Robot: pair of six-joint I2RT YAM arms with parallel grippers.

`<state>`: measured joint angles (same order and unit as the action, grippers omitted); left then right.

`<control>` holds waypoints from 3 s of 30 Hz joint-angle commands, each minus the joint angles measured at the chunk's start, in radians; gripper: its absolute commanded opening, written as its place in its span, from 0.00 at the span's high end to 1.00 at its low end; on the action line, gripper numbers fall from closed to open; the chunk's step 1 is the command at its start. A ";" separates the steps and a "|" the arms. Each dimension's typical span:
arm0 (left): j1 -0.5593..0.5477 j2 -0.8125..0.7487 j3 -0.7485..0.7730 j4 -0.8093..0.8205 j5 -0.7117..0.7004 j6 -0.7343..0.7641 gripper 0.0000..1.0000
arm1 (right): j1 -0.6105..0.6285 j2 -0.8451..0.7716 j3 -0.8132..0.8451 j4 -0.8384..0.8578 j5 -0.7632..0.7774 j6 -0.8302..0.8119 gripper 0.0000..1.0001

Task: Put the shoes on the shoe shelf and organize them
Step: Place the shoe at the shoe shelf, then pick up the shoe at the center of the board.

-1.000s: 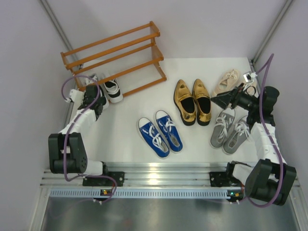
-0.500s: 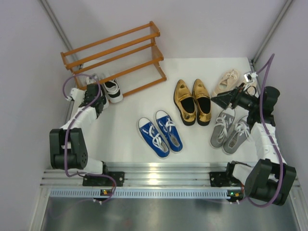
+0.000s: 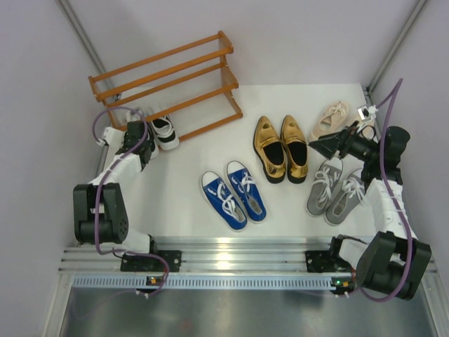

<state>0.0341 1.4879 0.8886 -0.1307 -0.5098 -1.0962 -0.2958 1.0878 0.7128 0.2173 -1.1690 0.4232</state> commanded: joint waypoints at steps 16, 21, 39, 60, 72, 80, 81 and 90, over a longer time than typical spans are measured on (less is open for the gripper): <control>0.009 0.057 0.113 0.100 0.007 -0.057 0.94 | -0.023 0.001 -0.001 0.076 -0.018 -0.006 0.12; 0.009 0.063 0.113 0.097 0.036 -0.060 0.88 | -0.026 -0.002 -0.001 0.076 -0.020 -0.004 0.12; 0.010 -0.103 0.089 -0.003 0.117 0.021 0.21 | -0.035 -0.011 -0.003 0.083 -0.024 0.000 0.12; 0.010 -0.805 -0.230 -0.115 0.921 0.642 0.02 | 0.270 0.072 0.407 -0.814 0.592 -0.776 0.14; 0.009 -0.951 -0.287 -0.167 0.970 0.684 0.02 | 0.462 0.243 0.315 -0.742 1.134 -0.428 0.21; 0.010 -0.974 -0.292 -0.167 0.965 0.677 0.02 | 0.462 0.368 0.344 -0.745 1.060 -0.339 0.33; 0.009 -0.973 -0.293 -0.167 0.964 0.677 0.02 | 0.462 0.389 0.349 -0.743 1.049 -0.334 0.34; 0.009 -0.979 -0.293 -0.167 0.959 0.676 0.02 | 0.463 0.507 0.393 -0.785 1.075 -0.320 0.55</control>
<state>0.0406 0.5255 0.5999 -0.3187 0.4458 -0.4377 0.1570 1.5803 1.0554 -0.5499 -0.1104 0.0875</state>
